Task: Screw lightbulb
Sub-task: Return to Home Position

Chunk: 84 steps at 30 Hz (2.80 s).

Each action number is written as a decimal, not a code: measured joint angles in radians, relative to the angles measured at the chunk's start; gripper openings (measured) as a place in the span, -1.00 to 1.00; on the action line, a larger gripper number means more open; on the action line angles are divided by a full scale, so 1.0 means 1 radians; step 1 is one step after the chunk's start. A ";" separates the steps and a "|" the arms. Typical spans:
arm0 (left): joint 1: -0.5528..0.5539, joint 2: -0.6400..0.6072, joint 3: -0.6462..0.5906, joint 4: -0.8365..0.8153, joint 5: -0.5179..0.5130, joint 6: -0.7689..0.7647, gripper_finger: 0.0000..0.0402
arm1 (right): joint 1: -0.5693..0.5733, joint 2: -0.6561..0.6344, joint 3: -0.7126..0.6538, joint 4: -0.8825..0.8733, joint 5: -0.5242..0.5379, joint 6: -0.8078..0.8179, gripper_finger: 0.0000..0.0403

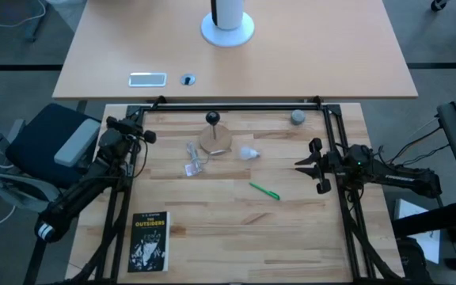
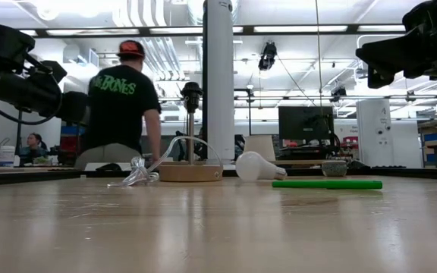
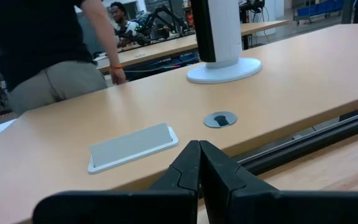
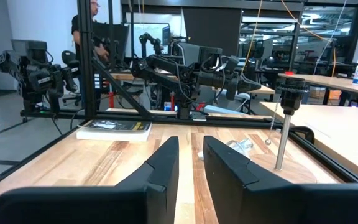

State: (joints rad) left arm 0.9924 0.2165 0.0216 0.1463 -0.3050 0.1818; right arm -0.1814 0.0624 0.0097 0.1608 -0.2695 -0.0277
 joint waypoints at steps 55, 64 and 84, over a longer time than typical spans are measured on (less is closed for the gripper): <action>0.000 0.000 0.000 0.000 0.000 0.000 -1.00 | 0.000 0.000 0.000 0.000 0.000 0.000 -0.66; 0.000 0.000 0.000 0.000 0.000 0.000 -1.00 | 0.000 0.000 0.000 0.000 0.000 0.000 -0.65; 0.000 0.000 0.000 0.000 0.000 0.000 -1.00 | 0.000 0.000 0.000 0.000 0.000 0.000 -0.68</action>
State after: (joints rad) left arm 0.9922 0.2167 0.0216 0.1463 -0.3048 0.1818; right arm -0.1814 0.0624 0.0097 0.1608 -0.2695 -0.0277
